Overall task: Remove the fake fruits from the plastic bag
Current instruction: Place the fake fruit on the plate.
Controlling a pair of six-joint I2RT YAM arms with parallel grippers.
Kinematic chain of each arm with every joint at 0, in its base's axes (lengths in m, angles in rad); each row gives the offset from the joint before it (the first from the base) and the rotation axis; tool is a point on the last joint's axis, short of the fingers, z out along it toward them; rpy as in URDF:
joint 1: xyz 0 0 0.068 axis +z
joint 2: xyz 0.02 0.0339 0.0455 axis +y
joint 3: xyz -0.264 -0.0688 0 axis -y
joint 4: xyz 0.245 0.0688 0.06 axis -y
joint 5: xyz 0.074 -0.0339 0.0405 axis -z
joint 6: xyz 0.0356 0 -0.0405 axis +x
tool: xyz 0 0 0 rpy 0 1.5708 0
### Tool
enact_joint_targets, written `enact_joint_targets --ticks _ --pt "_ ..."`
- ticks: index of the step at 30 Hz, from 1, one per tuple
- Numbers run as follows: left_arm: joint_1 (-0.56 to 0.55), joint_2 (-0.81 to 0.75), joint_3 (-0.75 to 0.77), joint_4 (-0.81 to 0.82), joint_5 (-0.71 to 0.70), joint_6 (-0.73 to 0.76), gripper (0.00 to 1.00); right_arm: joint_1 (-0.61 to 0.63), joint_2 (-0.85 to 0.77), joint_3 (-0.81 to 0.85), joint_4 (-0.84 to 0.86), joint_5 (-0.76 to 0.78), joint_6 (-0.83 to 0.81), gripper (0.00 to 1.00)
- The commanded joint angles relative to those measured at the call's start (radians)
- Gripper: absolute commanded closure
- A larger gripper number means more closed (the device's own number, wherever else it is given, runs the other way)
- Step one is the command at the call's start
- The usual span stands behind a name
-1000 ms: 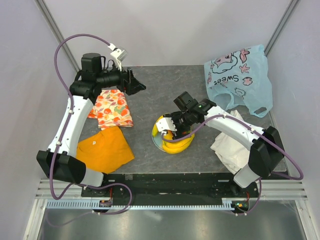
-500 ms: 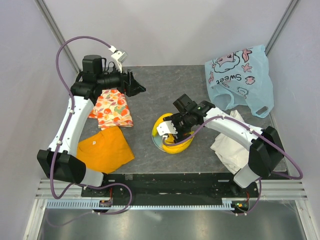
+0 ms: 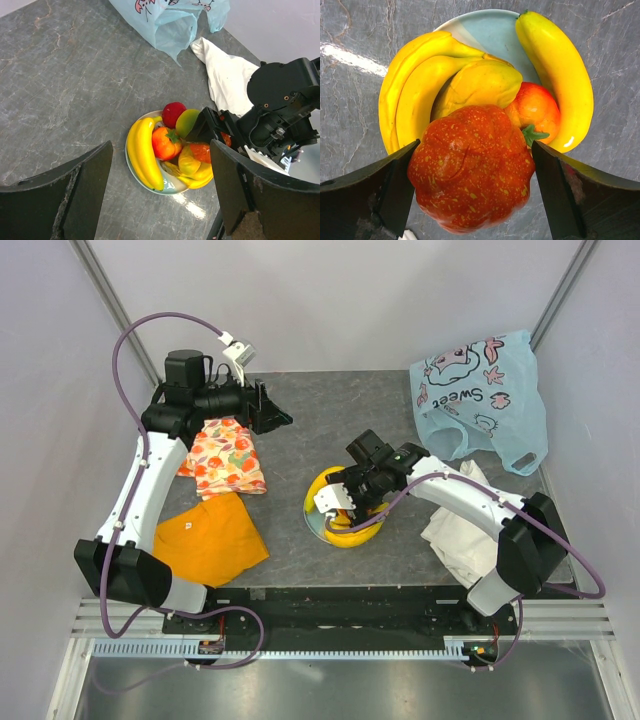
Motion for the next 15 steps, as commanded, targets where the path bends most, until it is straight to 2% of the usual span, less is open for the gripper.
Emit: enact_joint_targets --ticks 1,8,15 --pt "0.005 -0.008 0.011 0.012 0.041 0.031 0.15 0.005 -0.035 0.030 -0.027 -0.002 -0.023 0.02" --pt "0.005 0.012 0.025 0.026 0.069 0.020 0.15 0.005 -0.041 0.071 -0.138 0.028 -0.051 0.02" --pt "0.005 0.014 0.039 0.034 0.083 0.013 0.15 0.005 -0.064 0.082 -0.164 0.056 -0.053 0.02"
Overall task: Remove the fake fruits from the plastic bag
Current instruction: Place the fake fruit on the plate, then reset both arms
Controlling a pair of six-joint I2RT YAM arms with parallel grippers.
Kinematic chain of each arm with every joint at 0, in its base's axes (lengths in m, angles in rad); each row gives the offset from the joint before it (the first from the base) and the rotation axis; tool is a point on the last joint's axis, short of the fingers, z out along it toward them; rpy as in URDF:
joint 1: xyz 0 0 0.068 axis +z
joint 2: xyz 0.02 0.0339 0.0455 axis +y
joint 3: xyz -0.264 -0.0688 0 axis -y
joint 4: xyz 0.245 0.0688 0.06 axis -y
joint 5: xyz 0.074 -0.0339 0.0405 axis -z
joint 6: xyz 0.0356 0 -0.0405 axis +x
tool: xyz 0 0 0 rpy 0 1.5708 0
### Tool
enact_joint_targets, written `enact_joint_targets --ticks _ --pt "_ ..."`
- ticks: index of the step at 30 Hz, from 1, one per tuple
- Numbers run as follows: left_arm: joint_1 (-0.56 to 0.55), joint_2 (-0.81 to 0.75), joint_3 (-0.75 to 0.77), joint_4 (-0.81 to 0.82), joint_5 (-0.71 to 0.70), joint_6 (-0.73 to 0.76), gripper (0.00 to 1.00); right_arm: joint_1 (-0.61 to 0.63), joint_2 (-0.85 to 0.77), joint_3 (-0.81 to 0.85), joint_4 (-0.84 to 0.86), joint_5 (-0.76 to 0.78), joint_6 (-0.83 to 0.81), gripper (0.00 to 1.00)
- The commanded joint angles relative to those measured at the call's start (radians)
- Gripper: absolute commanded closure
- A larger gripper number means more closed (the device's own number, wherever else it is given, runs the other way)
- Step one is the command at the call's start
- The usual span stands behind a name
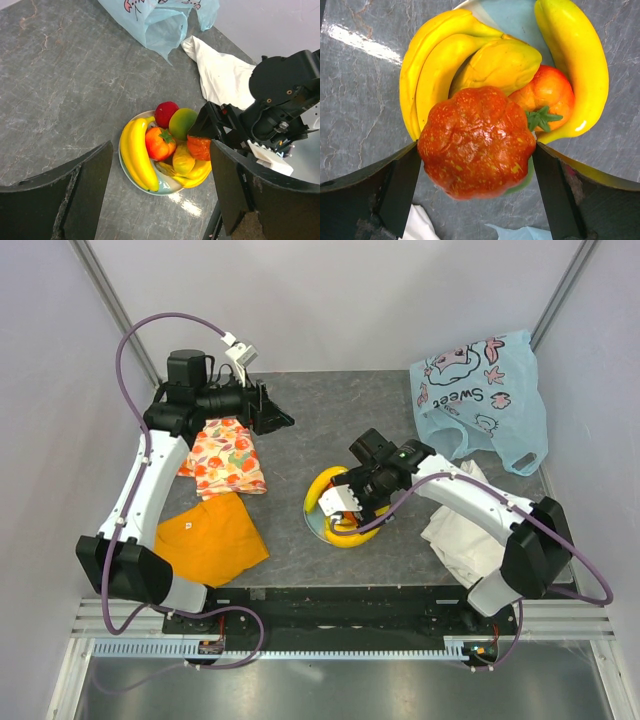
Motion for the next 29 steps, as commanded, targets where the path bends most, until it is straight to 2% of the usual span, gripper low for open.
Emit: enact_joint_targets --ticks 1,5,8,13,14,15,16,18,19,22,25,29 --pt "0.005 0.001 0.038 0.031 0.037 0.015 0.15 0.003 -0.051 0.047 -0.046 0.019 -0.025 0.02" --pt "0.005 -0.002 0.038 0.033 0.033 0.008 0.15 0.000 -0.096 0.044 -0.084 0.091 -0.041 0.02" --pt "0.005 -0.005 0.041 0.036 0.005 0.005 0.15 -0.046 -0.134 0.068 -0.094 0.120 -0.032 0.02" --pt "0.005 -0.010 0.038 0.034 -0.085 0.004 0.10 -0.236 -0.113 0.199 -0.069 0.167 0.062 0.02" --pt "0.005 -0.007 0.040 0.034 -0.101 0.002 0.09 -0.268 -0.108 0.223 0.042 0.196 0.115 0.02" --pt "0.005 -0.007 0.038 0.036 -0.122 0.002 0.02 -0.329 -0.107 0.226 0.138 0.295 0.324 0.02" --pt "0.005 -0.005 0.037 0.038 -0.174 0.001 0.01 -0.365 -0.104 0.225 0.355 0.383 0.434 0.02" --pt "0.005 -0.002 0.035 0.047 -0.234 0.002 0.01 -0.446 -0.087 0.243 0.511 0.561 0.756 0.02" --pt "0.005 -0.002 0.031 0.048 -0.309 0.004 0.01 -0.457 -0.049 0.261 0.546 0.721 0.824 0.02" --pt "0.004 0.007 0.024 0.070 -0.473 0.002 0.01 -0.448 0.020 0.292 0.511 0.914 0.970 0.02" --pt "0.004 0.025 0.023 0.080 -0.597 -0.008 0.01 -0.446 0.030 0.210 0.454 0.901 1.047 0.02" --pt "0.002 0.026 -0.003 0.085 -0.648 0.021 0.01 -0.448 -0.013 0.153 0.419 0.742 1.085 0.02"
